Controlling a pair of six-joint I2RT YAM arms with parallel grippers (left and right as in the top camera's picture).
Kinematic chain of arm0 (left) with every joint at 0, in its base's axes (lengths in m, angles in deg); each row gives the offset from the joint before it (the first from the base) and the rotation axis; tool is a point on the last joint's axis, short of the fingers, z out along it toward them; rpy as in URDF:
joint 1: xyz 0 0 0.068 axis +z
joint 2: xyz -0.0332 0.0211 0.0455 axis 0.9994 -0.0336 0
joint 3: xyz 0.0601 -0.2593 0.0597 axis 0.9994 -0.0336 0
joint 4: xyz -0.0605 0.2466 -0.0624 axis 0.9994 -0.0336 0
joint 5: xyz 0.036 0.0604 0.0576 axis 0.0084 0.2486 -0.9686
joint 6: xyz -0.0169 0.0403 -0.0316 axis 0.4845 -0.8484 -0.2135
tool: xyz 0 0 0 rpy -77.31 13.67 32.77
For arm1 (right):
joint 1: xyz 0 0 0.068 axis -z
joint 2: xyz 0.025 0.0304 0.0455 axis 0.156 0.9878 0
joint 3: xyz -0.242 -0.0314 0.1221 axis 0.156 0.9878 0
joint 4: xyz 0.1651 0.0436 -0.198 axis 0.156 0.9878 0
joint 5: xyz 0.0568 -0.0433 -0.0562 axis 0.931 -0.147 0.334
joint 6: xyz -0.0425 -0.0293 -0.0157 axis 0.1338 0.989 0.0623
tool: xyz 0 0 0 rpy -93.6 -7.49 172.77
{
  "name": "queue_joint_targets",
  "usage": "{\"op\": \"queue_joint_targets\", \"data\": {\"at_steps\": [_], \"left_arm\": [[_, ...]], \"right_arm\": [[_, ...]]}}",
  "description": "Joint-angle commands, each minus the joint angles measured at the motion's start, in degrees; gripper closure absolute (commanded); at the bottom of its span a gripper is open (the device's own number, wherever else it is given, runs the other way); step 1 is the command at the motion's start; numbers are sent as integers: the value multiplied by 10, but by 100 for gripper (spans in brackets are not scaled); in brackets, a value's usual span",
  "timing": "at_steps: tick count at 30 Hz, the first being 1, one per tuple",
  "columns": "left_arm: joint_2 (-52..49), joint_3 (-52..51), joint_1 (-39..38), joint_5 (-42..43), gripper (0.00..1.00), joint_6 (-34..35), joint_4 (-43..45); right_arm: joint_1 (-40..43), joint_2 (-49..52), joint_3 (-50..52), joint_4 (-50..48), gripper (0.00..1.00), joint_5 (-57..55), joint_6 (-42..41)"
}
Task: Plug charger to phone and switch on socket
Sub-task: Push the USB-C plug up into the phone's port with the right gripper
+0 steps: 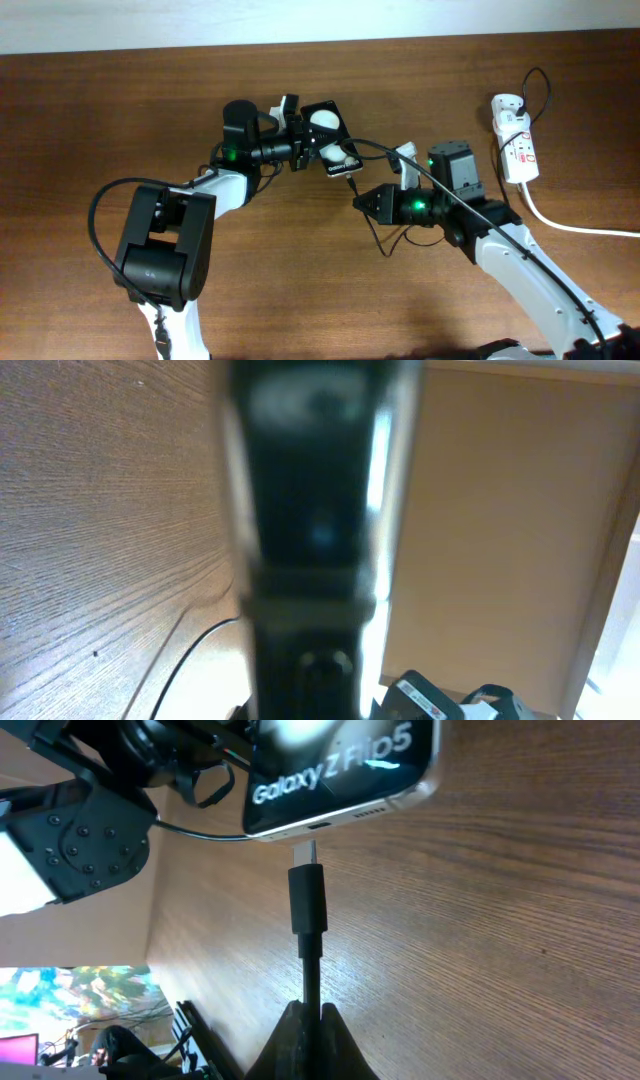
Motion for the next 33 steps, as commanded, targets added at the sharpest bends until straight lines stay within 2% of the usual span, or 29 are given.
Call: {"op": "queue_joint_targets", "data": {"at_steps": [1,33], "left_arm": [[2,13,-2,11,100,-13,4],[2,13,-10,11,100,-9,4]], "right_arm": [[-2,17,4,-5,96,-5,-7],[-2,17,4,-30,96,-6,-9]]}}
